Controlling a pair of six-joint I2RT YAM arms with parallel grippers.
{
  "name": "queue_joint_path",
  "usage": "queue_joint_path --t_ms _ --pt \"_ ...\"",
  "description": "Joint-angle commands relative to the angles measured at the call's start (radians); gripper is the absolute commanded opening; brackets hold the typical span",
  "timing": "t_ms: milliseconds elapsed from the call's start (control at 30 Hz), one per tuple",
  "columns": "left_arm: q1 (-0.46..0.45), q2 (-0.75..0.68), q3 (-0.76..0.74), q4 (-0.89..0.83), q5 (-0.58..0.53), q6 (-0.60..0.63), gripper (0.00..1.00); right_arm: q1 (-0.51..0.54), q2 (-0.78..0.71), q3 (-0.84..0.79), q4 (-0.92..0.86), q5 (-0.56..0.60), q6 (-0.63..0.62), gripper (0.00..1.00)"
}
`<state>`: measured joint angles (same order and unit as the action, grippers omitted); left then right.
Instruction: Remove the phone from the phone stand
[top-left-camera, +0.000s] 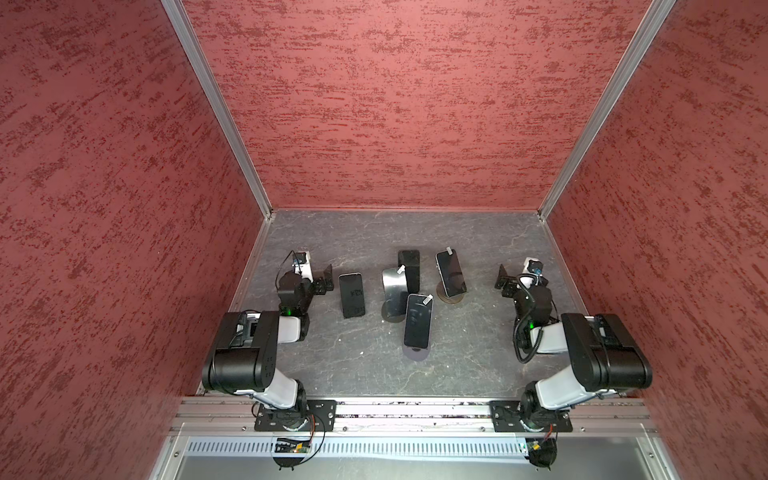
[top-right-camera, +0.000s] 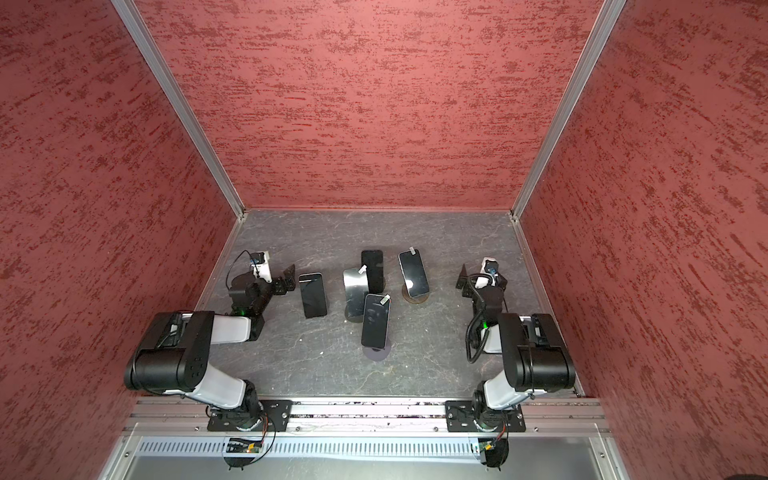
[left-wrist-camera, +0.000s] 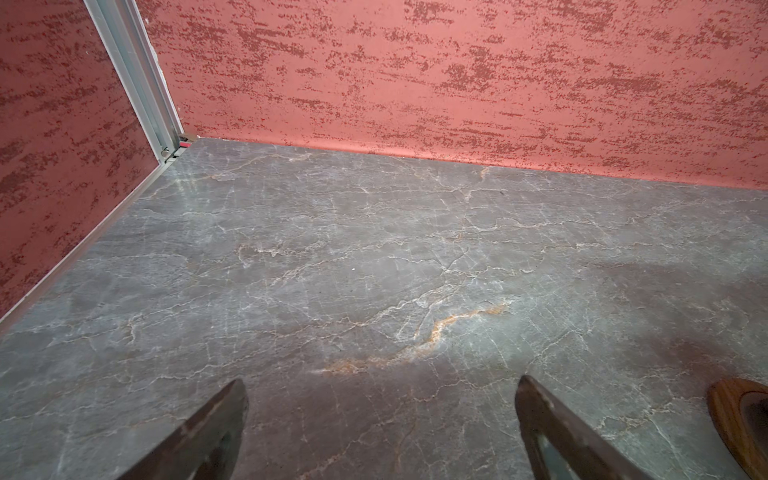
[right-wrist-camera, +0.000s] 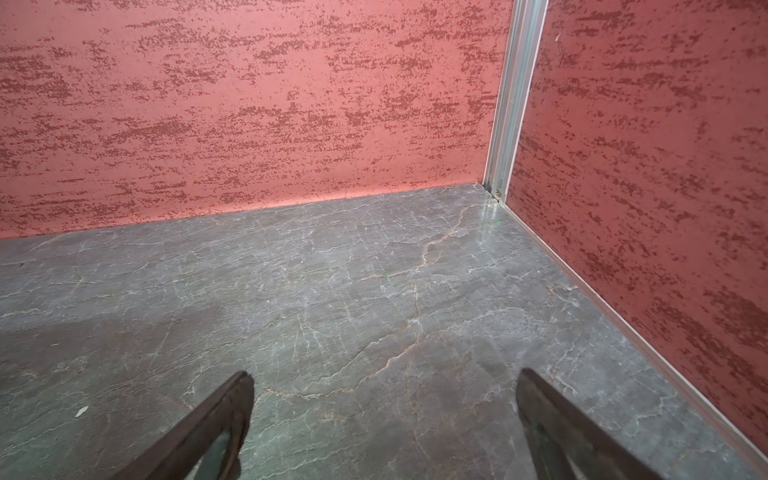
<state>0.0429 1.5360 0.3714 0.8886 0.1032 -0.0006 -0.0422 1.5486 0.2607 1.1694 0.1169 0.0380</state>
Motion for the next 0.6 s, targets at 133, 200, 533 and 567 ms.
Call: queue_joint_path --t_ms 133,200,533,567 --pt "-0.003 0.001 0.012 -0.005 -0.005 0.020 0.99 -0.003 -0.001 0.015 0.001 0.017 0.008 0.99" --pt "-0.002 0.001 0.014 -0.005 -0.003 0.019 0.99 -0.003 -0.001 0.015 0.001 0.018 0.008 0.99" --pt "0.005 0.001 0.014 -0.008 0.008 0.014 0.99 -0.004 -0.001 0.014 0.001 0.018 0.009 0.99" --pt "0.005 0.001 0.014 -0.008 0.009 0.015 0.99 -0.003 -0.001 0.015 0.002 0.018 0.009 0.99"
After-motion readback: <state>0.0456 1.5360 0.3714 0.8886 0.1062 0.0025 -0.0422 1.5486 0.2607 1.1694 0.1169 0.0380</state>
